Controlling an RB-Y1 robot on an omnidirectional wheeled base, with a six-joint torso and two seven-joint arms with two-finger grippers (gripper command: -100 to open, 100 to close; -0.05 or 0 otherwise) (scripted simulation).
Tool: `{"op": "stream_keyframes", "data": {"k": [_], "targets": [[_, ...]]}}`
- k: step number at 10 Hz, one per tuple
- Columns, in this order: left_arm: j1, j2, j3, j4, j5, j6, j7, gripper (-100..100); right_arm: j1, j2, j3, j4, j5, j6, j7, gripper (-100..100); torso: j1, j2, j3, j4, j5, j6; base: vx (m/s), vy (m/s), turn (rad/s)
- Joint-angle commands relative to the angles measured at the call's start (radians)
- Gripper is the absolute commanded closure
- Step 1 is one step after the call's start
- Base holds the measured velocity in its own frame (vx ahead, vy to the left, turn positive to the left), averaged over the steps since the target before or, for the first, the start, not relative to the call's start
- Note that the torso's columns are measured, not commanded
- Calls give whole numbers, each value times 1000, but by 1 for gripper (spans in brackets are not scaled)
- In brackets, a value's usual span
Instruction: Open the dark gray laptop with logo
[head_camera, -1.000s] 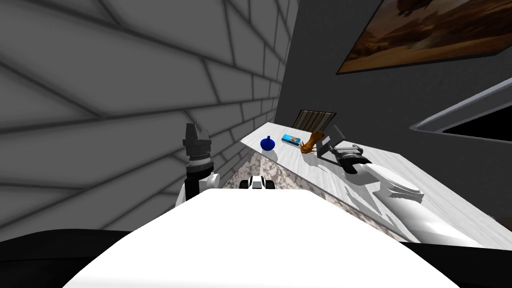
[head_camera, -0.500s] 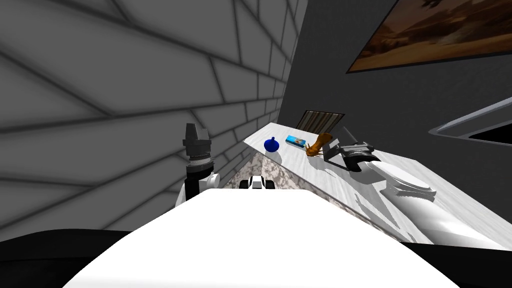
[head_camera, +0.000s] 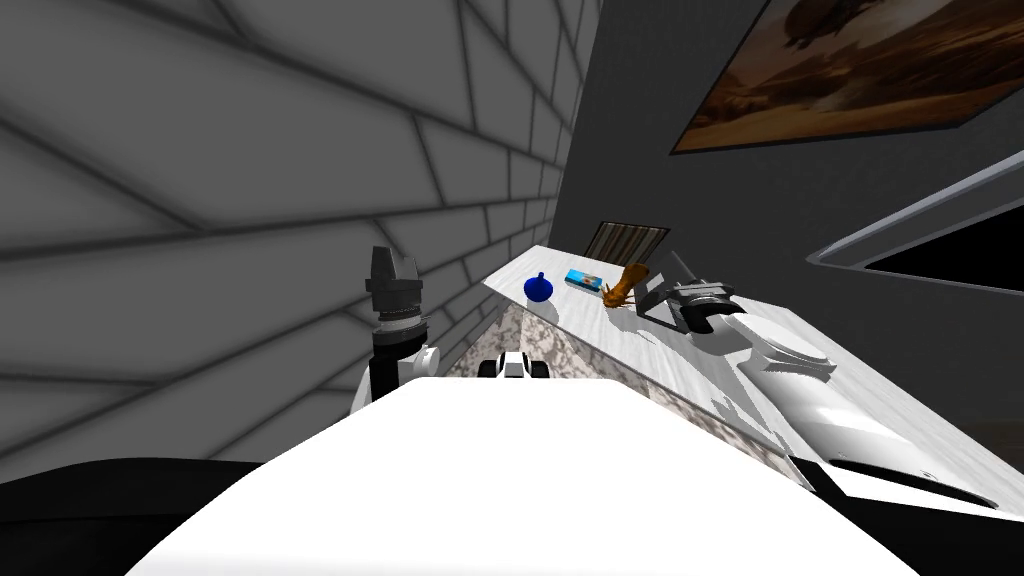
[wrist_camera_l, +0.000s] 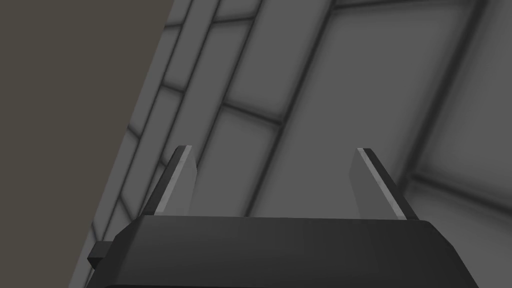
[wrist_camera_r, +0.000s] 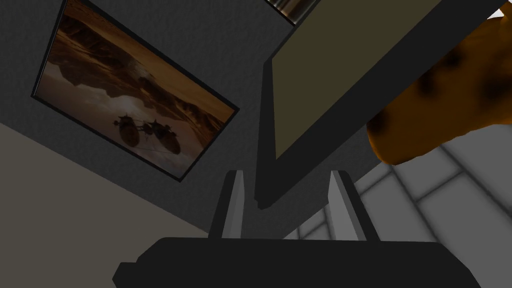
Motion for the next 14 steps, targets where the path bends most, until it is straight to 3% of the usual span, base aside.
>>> {"op": "stream_keyframes", "data": {"k": [1, 2, 4, 5, 6, 8, 9, 10, 12, 13, 14], "targets": [[0, 0, 0, 0, 0, 0, 0, 0, -30, 10, 6, 44, 2, -3, 2, 100, 0, -1, -1, 0, 1, -1, -9, 2, 14], [0, 0, 0, 0, 0, 0, 0, 0, -80, 29, 20, 83, 6, -52, 6, 100, 0, -2, -2, 0, 1, -2, -19, -12, -156], [0, 0, 0, 0, 0, 0, 0, 0, -120, 29, 20, 120, 6, -52, 6, 100, 0, 1, 0, 0, 0, 0, -25, -2, -56], [0, 0, 0, 0, 0, 0, 0, 0, -120, 29, 20, 132, 6, -52, 6, 100, 0, -1, -1, 0, 1, -2, -8, -4, 10], [0, 0, 0, 0, 0, 0, 0, 0, -168, 47, 34, 161, 10, -100, 11, 100, 2, -3, -2, -1, 1, -2, -19, -14, -164], [0, 0, 0, 0, 0, 0, 0, 0, -209, 47, 34, 213, 10, -101, 11, 100, 1, -1, -1, -1, 1, -1, -25, -1, -54], [0, 0, 0, 0, 0, 0, 0, 0, -253, 66, 48, 245, 14, -150, 15, 100, 1, -2, -2, -1, 1, -3, -32, -7, -148], [0, 0, 0, 0, 0, 0, 0, 0, -290, 66, 48, 278, 14, -150, 15, 100, 2, -2, -1, -2, 0, -1, -29, -7, -111], [0, 0, 0, 0, 0, 0, 0, 0, -299, 66, 48, 307, 14, -150, 15, 100, 2, -3, -2, -2, 1, -3, -11, -5, 11], [0, 0, 0, 0, 0, 0, 0, 0, -350, 84, 62, 347, 18, -199, 19, 100, 2, -4, -3, -3, 0, -3, -23, -11, -183], [0, 0, 0, 0, 0, 0, 0, 0, -387, 84, 62, 376, 18, -199, 19, 100, 2, -3, -3, -2, 0, -2, -35, 0, -108]]}}
